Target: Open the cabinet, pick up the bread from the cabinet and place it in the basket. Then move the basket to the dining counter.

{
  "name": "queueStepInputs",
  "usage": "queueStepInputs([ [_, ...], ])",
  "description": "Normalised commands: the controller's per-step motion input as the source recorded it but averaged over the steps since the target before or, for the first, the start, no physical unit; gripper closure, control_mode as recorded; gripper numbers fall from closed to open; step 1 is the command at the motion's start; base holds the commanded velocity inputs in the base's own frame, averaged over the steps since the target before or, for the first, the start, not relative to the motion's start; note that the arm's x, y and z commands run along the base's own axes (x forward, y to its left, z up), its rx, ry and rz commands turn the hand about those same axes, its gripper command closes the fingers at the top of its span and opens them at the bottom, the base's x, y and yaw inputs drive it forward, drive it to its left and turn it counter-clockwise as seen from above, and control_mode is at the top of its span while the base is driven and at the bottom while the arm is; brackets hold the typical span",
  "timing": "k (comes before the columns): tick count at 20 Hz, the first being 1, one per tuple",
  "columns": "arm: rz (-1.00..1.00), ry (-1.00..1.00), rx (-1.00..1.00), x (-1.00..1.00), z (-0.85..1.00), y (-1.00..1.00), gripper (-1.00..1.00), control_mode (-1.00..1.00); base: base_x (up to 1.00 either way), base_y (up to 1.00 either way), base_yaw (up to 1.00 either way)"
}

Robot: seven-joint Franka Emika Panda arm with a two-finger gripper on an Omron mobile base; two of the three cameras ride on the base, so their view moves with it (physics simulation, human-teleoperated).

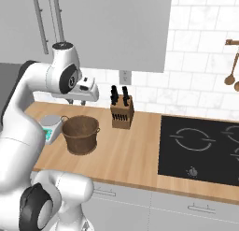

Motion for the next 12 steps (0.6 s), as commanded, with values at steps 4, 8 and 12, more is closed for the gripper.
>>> queueStepInputs([
  [4, 0.0, -0.15, 0.0, -0.49, 0.02, 0.0, -1.0, -1.0, 0.0, 0.0, 0.0],
  [8, 0.0, -0.36, 0.0, -0.98, 0.36, 0.03, -1.0, -1.0, 0.0, 0.0, 0.0],
  [12, 0.0, -0.44, 0.0, -0.55, 0.52, 0.49, -1.0, -1.0, 0.0, 0.0, 0.0],
])
